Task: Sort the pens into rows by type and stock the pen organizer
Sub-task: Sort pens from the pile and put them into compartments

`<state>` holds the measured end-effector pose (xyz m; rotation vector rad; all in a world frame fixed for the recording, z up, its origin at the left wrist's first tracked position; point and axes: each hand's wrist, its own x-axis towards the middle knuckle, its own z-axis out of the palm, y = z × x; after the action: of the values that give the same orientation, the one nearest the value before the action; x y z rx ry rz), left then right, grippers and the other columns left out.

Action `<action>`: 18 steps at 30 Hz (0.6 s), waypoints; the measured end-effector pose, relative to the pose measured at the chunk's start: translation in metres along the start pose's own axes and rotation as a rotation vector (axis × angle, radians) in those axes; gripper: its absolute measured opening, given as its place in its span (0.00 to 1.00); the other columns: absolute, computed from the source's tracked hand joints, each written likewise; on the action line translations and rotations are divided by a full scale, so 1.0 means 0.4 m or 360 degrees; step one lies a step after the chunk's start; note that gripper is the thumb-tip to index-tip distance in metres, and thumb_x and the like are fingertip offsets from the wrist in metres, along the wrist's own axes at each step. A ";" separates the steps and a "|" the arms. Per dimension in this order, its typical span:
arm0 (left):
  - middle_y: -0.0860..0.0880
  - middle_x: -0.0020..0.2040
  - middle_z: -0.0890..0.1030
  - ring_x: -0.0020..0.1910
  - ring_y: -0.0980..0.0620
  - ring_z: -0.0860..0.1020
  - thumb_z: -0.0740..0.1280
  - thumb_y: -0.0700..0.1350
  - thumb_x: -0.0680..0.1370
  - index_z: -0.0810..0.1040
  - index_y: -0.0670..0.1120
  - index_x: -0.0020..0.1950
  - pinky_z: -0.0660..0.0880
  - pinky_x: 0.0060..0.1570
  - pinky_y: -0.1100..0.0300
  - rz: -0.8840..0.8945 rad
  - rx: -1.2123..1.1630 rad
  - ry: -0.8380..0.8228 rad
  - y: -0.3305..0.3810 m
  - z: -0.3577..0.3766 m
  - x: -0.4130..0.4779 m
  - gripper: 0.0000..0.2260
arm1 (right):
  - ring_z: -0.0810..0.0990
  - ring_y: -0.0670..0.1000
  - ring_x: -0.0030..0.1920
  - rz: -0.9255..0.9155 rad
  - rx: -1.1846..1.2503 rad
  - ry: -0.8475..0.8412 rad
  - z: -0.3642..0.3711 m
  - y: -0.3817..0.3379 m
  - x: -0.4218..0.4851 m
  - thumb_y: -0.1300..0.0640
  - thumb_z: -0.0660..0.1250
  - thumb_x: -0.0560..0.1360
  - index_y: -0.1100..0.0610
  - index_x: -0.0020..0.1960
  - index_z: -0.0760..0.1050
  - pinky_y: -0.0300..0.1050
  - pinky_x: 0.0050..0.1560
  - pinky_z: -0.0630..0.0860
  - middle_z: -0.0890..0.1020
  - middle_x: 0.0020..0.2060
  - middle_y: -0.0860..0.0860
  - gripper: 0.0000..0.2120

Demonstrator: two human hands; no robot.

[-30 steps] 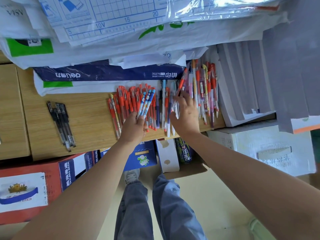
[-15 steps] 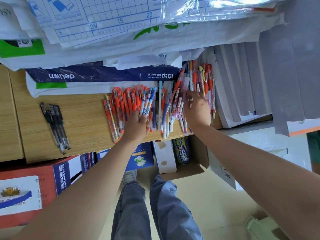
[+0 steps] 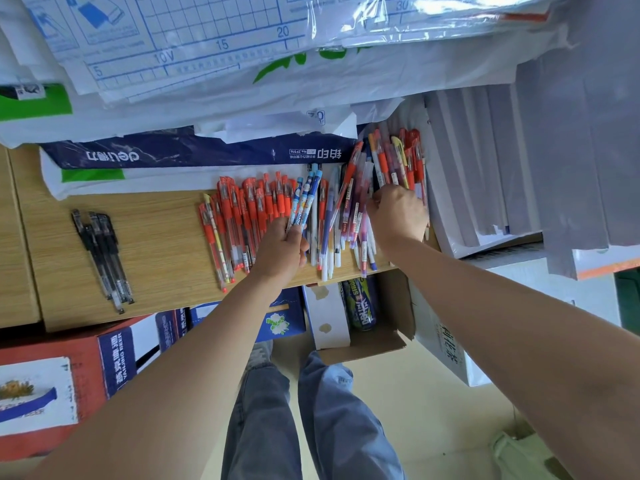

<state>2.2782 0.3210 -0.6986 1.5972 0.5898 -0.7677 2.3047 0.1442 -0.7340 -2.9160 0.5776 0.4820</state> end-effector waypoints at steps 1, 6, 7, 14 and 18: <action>0.47 0.36 0.68 0.31 0.54 0.66 0.52 0.40 0.84 0.67 0.40 0.58 0.65 0.24 0.68 -0.0003 -0.0007 -0.0002 0.002 0.002 0.000 0.06 | 0.79 0.54 0.41 -0.0008 -0.0007 -0.0003 0.000 0.002 0.002 0.61 0.61 0.79 0.61 0.55 0.78 0.42 0.35 0.69 0.82 0.44 0.56 0.09; 0.47 0.36 0.70 0.30 0.54 0.66 0.52 0.40 0.84 0.67 0.41 0.56 0.66 0.25 0.67 0.0015 0.0011 -0.0007 0.004 0.000 0.000 0.06 | 0.71 0.52 0.38 -0.0058 -0.0142 -0.0084 -0.006 0.006 -0.006 0.61 0.59 0.81 0.63 0.55 0.76 0.43 0.37 0.67 0.81 0.45 0.56 0.09; 0.47 0.36 0.70 0.30 0.54 0.66 0.52 0.40 0.84 0.67 0.41 0.56 0.66 0.25 0.67 0.0009 0.0015 -0.0008 0.004 0.000 0.000 0.06 | 0.71 0.52 0.38 -0.0068 -0.0171 -0.0104 -0.006 0.006 -0.007 0.61 0.58 0.81 0.63 0.55 0.76 0.43 0.36 0.68 0.80 0.45 0.57 0.10; 0.47 0.37 0.70 0.30 0.53 0.67 0.52 0.40 0.84 0.67 0.41 0.56 0.67 0.25 0.68 0.0015 0.0040 0.0013 -0.007 -0.004 0.003 0.06 | 0.73 0.51 0.30 0.0030 0.0293 -0.0105 0.000 0.009 -0.001 0.53 0.66 0.75 0.61 0.38 0.77 0.36 0.26 0.61 0.75 0.30 0.53 0.13; 0.46 0.36 0.70 0.30 0.54 0.67 0.52 0.39 0.84 0.67 0.43 0.49 0.66 0.24 0.68 0.0016 -0.0014 0.0008 -0.006 0.005 -0.002 0.07 | 0.68 0.47 0.25 0.0084 0.0619 -0.0101 -0.036 0.017 -0.006 0.54 0.68 0.69 0.58 0.29 0.72 0.35 0.26 0.61 0.71 0.23 0.50 0.12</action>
<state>2.2755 0.3196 -0.6997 1.5934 0.5874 -0.7530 2.3039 0.1364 -0.7202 -2.5143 0.6578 0.4127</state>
